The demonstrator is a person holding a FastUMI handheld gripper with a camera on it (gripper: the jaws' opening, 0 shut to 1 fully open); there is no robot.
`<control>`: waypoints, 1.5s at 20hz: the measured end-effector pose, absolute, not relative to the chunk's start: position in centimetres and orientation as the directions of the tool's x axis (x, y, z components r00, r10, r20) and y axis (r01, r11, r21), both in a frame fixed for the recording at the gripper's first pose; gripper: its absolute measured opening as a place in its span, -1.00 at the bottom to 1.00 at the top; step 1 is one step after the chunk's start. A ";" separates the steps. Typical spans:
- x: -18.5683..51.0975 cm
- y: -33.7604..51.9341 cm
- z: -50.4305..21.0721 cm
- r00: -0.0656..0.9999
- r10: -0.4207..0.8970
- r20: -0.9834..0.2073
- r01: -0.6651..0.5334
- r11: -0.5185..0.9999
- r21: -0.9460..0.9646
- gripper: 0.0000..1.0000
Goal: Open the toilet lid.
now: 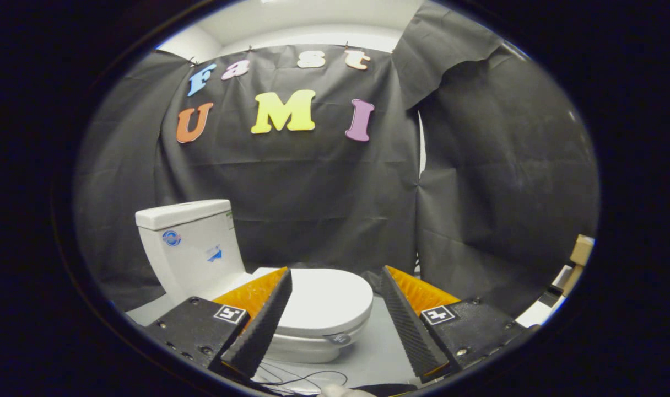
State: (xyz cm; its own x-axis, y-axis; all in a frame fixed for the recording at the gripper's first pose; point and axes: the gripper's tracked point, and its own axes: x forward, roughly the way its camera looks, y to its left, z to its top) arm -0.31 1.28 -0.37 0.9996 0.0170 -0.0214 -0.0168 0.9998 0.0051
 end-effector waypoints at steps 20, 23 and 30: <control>3.1 2.4 2.0 0.999 0.044 0.013 -0.044 0.998 0.038 1.00; 4.7 2.1 2.8 0.999 0.048 0.018 -0.049 0.998 0.038 1.00; 8.9 -0.7 3.9 0.999 0.046 0.014 -0.047 0.989 0.141 1.00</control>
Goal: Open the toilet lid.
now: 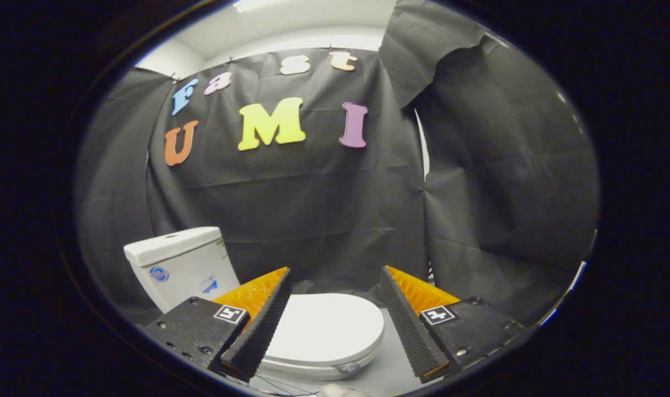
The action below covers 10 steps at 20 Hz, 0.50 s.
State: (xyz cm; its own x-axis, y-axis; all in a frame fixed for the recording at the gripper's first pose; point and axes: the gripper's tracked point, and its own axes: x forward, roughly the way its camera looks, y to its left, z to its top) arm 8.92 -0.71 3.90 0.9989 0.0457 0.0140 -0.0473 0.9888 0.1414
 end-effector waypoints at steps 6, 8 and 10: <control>12.6 -3.8 -0.6 0.994 0.072 -0.081 -0.041 0.941 0.335 0.98; 13.2 -4.6 -3.4 0.987 0.082 -0.136 -0.019 0.912 0.410 0.97; 13.9 -5.0 -6.2 0.979 0.094 -0.183 0.006 0.878 0.479 0.97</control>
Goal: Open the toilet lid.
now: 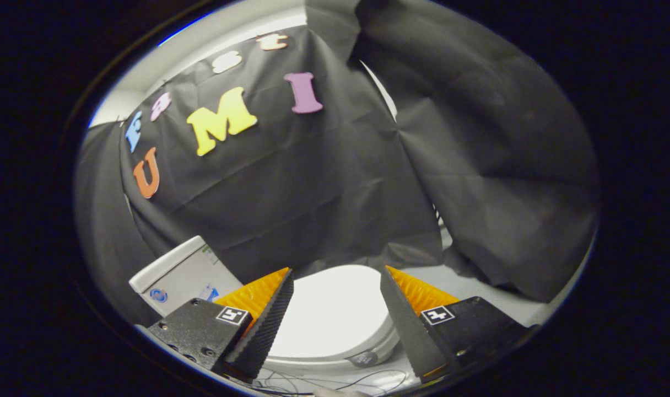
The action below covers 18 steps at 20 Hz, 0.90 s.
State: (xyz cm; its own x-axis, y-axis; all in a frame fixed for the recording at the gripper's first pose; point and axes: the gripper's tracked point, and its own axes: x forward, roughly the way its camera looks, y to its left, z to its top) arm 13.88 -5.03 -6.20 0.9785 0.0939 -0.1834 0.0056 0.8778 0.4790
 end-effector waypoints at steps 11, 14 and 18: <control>14.9 -5.4 -19.2 0.898 0.228 -0.377 0.176 0.598 0.782 0.93; 13.8 -4.5 -21.8 0.864 0.280 -0.419 0.211 0.553 0.806 0.91; 13.4 -3.0 -23.6 0.830 0.337 -0.445 0.240 0.503 0.830 0.85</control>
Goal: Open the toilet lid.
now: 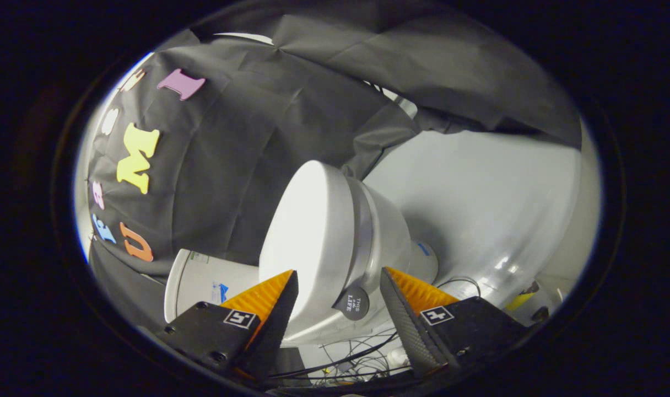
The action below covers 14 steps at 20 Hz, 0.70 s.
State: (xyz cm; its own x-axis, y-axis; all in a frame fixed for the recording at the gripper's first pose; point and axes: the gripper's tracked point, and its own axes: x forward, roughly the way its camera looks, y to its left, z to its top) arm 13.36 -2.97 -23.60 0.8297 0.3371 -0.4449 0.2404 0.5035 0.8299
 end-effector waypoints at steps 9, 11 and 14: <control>13.1 -0.7 -26.0 0.767 0.431 -0.475 0.262 0.466 0.845 0.29; 13.3 0.0 -27.0 0.748 0.454 -0.485 0.267 0.463 0.845 0.09; 13.9 0.2 -27.6 0.740 0.472 -0.479 0.301 0.405 0.863 -0.36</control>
State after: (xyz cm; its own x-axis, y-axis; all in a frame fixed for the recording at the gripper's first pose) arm 13.90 0.22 -27.57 0.7399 0.4718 -0.4795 0.3015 0.4045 0.8634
